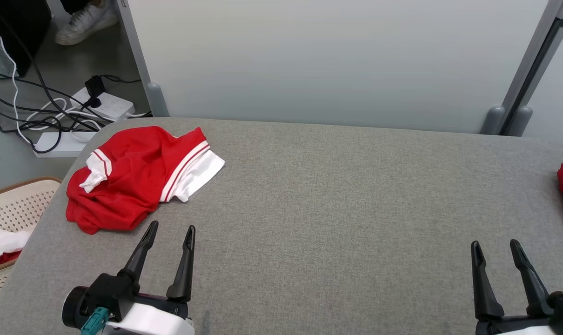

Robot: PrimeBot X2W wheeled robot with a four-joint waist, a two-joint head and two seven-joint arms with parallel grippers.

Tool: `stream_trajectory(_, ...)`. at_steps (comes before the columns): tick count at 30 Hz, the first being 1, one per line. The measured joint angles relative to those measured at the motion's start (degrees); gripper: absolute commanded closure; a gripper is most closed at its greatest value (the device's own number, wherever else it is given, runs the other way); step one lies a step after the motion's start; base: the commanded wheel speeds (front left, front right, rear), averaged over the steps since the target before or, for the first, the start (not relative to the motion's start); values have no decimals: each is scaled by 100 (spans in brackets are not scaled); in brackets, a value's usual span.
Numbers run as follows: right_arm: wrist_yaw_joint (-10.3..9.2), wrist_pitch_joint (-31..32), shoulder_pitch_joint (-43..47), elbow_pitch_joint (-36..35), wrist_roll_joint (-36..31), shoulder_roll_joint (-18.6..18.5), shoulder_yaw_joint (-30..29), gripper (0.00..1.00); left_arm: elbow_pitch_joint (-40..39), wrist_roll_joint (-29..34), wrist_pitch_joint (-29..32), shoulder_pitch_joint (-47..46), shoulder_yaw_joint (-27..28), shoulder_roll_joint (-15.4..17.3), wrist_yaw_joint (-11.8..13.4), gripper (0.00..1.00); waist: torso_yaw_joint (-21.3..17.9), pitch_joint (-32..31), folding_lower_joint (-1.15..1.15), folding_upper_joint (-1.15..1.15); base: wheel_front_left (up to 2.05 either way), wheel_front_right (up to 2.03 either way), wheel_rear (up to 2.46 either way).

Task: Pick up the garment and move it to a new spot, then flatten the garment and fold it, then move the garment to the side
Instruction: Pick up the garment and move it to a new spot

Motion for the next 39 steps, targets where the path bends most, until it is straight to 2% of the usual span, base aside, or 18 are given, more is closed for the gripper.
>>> stream_trajectory(9,0,0,0,2,23,1,55,0,116,89,0,0,21,-16,-29,0,-13,19,0,0,0,0,0)
stream_trajectory(16,0,0,0,-11,24,0,126,0,119,103,0,-2,70,-26,-45,0,144,22,0,0,0,0,0)
stream_trajectory(28,0,1,0,-91,27,1,446,0,-26,132,0,-3,89,-29,-41,0,840,-8,0,0,0,0,0)
stream_trajectory(39,0,0,1,-157,27,1,515,0,-142,112,0,-2,54,-27,69,0,1518,-15,0,0,0,0,0)
